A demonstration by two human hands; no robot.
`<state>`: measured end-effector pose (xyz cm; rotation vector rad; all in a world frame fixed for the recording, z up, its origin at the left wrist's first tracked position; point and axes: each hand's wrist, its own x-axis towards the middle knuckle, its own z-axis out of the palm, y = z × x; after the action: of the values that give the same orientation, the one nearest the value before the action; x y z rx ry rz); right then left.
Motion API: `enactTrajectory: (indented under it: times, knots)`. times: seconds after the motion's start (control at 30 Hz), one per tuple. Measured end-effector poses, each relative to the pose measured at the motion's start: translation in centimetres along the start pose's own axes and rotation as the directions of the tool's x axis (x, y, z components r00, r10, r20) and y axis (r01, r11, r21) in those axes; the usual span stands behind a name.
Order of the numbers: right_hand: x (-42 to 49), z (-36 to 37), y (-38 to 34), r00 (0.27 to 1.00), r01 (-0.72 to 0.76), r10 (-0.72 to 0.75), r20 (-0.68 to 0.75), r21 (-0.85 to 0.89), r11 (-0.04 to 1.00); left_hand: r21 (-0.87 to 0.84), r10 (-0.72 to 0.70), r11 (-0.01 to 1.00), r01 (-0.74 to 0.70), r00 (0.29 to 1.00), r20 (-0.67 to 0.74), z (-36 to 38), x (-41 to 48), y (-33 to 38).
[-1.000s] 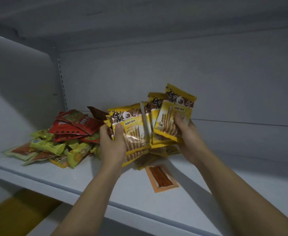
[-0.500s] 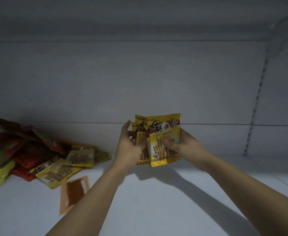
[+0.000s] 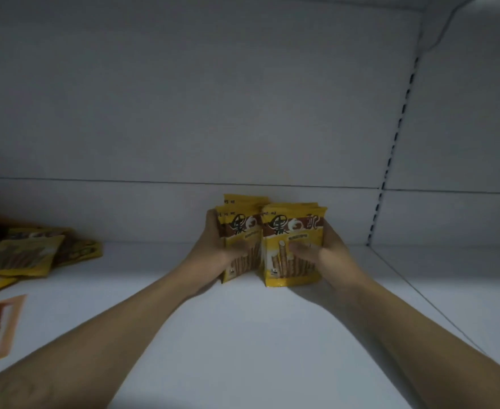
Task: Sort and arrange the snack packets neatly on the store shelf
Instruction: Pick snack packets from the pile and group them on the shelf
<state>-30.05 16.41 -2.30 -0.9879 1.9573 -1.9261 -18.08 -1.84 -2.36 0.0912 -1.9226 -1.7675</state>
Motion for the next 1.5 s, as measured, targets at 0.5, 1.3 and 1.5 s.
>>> enactTrajectory:
  times: [0.5,1.3,1.5]
  knots:
    - [1.0,-1.6,0.7,0.991,0.012,-0.036,-0.131,-0.181,0.983,0.121,0.000,0.993,0.010,0.997,-0.078,-0.2,0.9,-2.4]
    - [-1.2,-2.0,-3.0,0.970,-0.163,0.185,-0.158,0.142,0.976,0.025,-0.100,0.994,0.106,0.977,-0.186,0.1,1.4,-1.9]
    - [-5.3,-0.8,-5.6,0.967,-0.240,0.250,-0.051,0.151,0.959,-0.137,-0.044,0.989,0.052,0.997,0.061,3.7,-1.0,2.3]
